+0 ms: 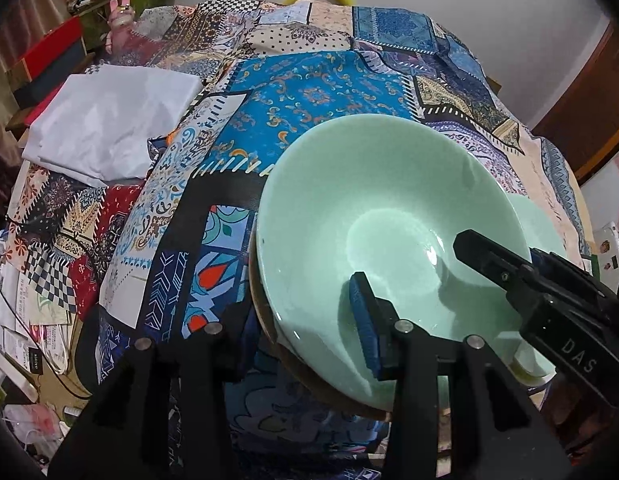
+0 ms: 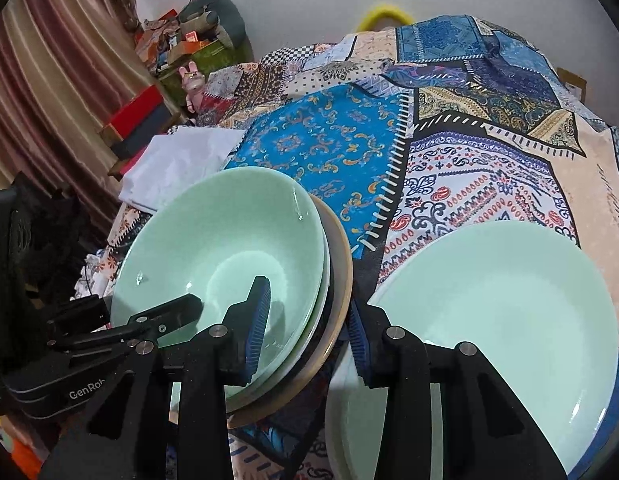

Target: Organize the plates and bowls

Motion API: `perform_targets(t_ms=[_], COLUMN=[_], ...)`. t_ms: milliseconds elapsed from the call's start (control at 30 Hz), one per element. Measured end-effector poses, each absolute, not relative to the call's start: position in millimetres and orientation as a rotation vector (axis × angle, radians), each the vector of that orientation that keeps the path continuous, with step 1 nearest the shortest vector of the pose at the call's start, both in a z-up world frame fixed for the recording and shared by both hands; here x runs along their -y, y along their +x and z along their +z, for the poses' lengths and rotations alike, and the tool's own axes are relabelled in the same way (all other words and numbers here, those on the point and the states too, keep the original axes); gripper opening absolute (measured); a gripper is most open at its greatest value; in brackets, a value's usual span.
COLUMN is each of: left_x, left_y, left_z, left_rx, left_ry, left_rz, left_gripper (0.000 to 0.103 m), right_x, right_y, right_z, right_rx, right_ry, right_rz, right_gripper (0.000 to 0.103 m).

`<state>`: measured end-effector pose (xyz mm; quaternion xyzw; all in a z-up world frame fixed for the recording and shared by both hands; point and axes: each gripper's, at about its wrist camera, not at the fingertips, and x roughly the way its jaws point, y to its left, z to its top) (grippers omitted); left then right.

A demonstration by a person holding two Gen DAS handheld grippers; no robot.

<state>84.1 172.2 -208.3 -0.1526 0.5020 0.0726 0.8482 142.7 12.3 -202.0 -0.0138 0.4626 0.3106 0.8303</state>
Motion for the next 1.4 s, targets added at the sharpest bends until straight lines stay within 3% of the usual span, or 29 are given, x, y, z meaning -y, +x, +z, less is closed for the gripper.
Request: perform_targets(t_ms=[633, 1400], left_x=[-149.1, -62.2], left_y=[83.2, 106.6], left_z=[-169.5, -151.4], left_rx=[-0.977, -0.967], left_ry=[-0.279, -0.186], left_rz=[0.131, -0.016], left_gripper=[0.042, 0.042], right_x=[15.1, 101.8], right_y=[135.3, 132.8], right_z=[-175.1, -155.5], right_rx=[-0.912, -0.853], right_ry=[0.034, 0.124], right_rz=[0.644, 0.517], right_gripper=[0.034, 0.034])
